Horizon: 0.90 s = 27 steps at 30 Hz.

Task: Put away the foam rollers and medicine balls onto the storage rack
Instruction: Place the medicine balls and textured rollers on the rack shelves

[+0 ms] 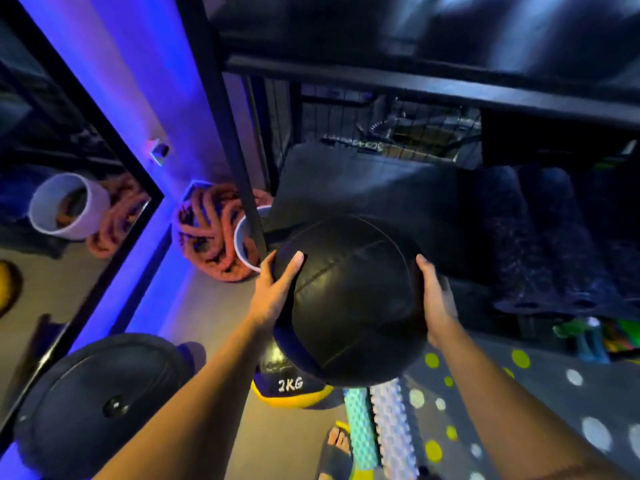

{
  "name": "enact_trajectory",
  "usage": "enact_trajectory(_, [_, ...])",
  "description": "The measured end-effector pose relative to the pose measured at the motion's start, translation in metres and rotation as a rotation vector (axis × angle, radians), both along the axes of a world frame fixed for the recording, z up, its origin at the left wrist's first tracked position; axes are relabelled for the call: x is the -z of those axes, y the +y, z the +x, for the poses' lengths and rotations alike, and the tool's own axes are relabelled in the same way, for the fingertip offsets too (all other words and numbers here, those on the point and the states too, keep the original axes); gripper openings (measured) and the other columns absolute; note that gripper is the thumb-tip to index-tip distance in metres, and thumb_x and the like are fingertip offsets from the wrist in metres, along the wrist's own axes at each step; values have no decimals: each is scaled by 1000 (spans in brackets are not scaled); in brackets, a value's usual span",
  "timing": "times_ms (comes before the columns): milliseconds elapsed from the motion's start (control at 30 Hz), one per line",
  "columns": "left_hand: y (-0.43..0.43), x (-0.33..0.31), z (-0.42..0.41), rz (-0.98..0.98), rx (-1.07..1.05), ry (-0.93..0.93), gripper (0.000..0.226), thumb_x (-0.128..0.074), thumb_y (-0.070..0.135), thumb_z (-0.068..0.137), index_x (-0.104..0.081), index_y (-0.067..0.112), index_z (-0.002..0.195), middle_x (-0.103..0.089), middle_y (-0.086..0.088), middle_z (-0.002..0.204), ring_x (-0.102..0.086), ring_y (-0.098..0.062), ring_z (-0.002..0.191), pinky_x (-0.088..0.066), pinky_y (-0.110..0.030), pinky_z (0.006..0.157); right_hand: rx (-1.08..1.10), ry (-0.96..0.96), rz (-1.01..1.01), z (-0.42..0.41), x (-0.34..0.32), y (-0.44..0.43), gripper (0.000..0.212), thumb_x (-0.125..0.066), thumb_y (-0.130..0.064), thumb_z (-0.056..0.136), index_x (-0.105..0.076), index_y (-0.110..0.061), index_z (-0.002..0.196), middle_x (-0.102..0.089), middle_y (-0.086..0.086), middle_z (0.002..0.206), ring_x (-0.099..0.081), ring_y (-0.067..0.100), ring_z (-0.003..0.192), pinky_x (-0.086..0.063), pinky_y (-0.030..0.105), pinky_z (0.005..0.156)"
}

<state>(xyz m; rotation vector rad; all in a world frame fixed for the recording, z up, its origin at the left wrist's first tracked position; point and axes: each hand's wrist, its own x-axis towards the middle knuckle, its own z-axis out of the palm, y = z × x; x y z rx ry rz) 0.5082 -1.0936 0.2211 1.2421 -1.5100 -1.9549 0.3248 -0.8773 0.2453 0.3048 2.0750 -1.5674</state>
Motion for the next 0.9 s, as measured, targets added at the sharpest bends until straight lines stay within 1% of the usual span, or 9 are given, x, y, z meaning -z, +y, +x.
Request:
enact_trajectory(100, [-31,8,-45,-42,-12,7,99,-78,82,61,-45,40,145,-59,12,142,-59,-9,129,-43,-40,114,-62,46,7,-53,3,-44,94,-64,-96,51,-59,-42,128,-67,-4,128,-61,25,120,-44,48,110])
enact_trajectory(200, [-61,22,-86,-150,13,-63,89,-74,84,65,-44,53,143,-50,12,151,-49,-10,139,-37,-43,119,-163,130,92,-89,7,-84,94,-59,-87,67,-45,-38,146,-54,4,145,-50,29,134,-36,42,114])
enact_trajectory(333, [-76,19,-119,-395,128,-264,97,-62,93,63,-25,64,148,-20,4,168,-19,-21,155,-20,-49,126,-367,247,230,-116,17,-131,104,-51,-88,72,-19,-41,158,-20,0,167,-25,35,149,-22,55,120])
enact_trajectory(400, [-76,8,-126,-530,197,-333,106,-56,96,61,-15,62,152,-5,-1,172,-2,-30,158,-11,-54,127,-394,287,288,-129,20,-151,99,-50,-86,77,-15,-41,159,-14,-1,169,-20,37,151,-18,61,120])
enact_trajectory(500, [-60,-1,-132,-847,352,-414,115,-49,97,63,-3,53,158,11,-2,171,12,-39,156,-4,-61,124,-393,362,335,-153,17,-174,94,-45,-83,84,-17,-34,160,-20,3,167,-26,38,149,-24,62,119])
enact_trajectory(633, [-33,7,-140,-1247,449,-483,105,-59,82,76,-8,46,161,8,-3,172,6,-40,156,-20,-71,117,-172,422,323,-177,6,-204,72,-52,-60,95,-33,-23,153,-40,12,154,-42,37,140,-40,59,110])
enact_trajectory(700, [-44,12,-149,-1280,421,-477,97,-58,78,81,-12,46,160,2,-3,172,2,-41,156,-24,-73,114,-170,510,287,-166,1,-205,58,-52,-52,97,-44,-21,145,-46,12,148,-45,35,136,-42,57,109])
enact_trajectory(800, [-81,6,-177,-1177,385,-463,86,-54,73,86,-17,48,159,-2,1,172,1,-37,157,-24,-72,114,-384,731,246,-128,3,-184,49,-59,-42,98,-52,-22,141,-43,7,152,-38,29,140,-34,47,116])
enact_trajectory(900, [-127,-6,-208,-1027,256,-452,69,-47,67,95,-24,46,157,-14,1,171,-10,-34,156,-28,-68,115,-693,911,299,-111,14,-171,72,-68,-46,91,-39,-26,153,-19,0,167,-23,23,151,-27,42,119])
